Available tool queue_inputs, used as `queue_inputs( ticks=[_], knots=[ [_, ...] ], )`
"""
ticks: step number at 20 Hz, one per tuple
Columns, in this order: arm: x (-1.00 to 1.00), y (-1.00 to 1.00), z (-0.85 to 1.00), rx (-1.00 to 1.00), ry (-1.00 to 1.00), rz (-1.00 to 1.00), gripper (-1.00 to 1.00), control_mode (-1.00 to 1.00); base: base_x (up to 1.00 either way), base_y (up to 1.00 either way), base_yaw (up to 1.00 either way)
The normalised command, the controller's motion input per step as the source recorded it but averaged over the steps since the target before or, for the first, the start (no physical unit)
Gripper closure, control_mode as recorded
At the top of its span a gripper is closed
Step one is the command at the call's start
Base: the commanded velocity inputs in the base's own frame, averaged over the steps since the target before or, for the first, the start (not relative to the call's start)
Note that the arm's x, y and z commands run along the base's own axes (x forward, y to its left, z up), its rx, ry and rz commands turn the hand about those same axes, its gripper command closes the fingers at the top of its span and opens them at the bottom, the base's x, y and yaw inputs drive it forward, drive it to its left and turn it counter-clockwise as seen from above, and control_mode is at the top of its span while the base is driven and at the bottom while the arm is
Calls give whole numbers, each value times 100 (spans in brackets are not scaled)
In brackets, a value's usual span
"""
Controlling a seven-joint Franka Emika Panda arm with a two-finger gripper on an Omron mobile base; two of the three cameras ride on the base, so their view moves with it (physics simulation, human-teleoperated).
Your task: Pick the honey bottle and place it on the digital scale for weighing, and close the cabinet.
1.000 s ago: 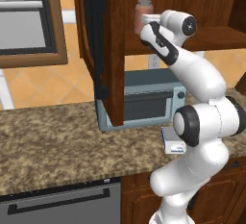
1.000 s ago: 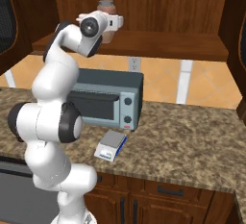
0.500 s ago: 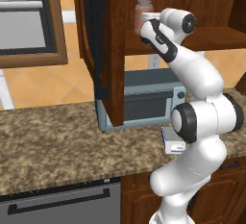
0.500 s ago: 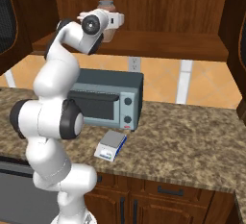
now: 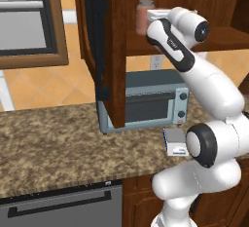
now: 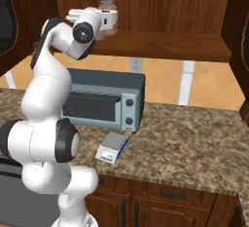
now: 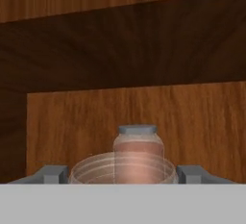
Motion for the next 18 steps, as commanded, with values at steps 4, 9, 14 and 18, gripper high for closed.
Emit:
queue_inputs(
  ticks=[4,9,14,18],
  knots=[
    [-86,0,-1,6,-4,6,100,-100,0,0,0],
    [-99,0,34,4,14,1,100,-100,0,0,0],
    [-100,-34,14,0,10,1,100,-100,0,0,0],
    [-100,-51,-7,0,0,10,100,-100,0,0,0]
  ],
)
